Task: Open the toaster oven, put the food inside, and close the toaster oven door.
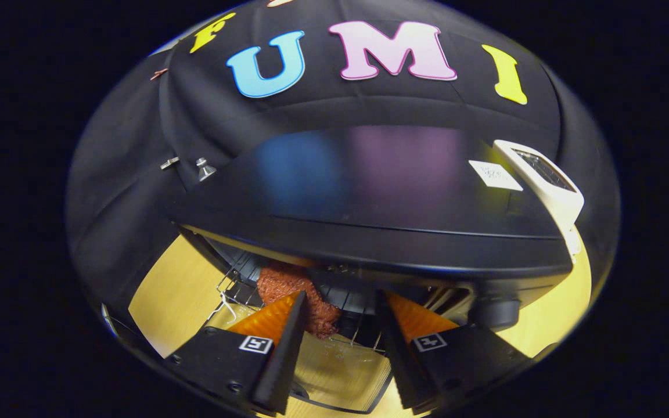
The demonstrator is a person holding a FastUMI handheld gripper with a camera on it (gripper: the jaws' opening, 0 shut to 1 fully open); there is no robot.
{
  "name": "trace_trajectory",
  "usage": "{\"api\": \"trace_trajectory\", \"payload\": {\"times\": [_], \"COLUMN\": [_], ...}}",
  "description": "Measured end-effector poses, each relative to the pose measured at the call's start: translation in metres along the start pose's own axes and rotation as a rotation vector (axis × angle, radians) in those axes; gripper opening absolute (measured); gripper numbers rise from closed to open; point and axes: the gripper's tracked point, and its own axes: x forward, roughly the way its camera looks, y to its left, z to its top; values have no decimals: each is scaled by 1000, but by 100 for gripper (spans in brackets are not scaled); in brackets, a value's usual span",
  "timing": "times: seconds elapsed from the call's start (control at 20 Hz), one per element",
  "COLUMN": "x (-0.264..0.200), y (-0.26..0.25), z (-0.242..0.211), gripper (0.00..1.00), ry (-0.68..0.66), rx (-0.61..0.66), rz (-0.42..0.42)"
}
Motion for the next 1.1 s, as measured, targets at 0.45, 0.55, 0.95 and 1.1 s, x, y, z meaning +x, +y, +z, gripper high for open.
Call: {"api": "trace_trajectory", "payload": {"times": [0.45, 0.55, 0.95, 1.1], "x": [-91, -107, -123, -112], "y": [28, 43, 93, 103], "z": [18, 10, -73, -116], "gripper": [99, 99, 99, 99], "ry": [-112, -117, 5, 89], "rx": [3, 12, 62, 65], "rz": [-71, -76, -111, -126]}}
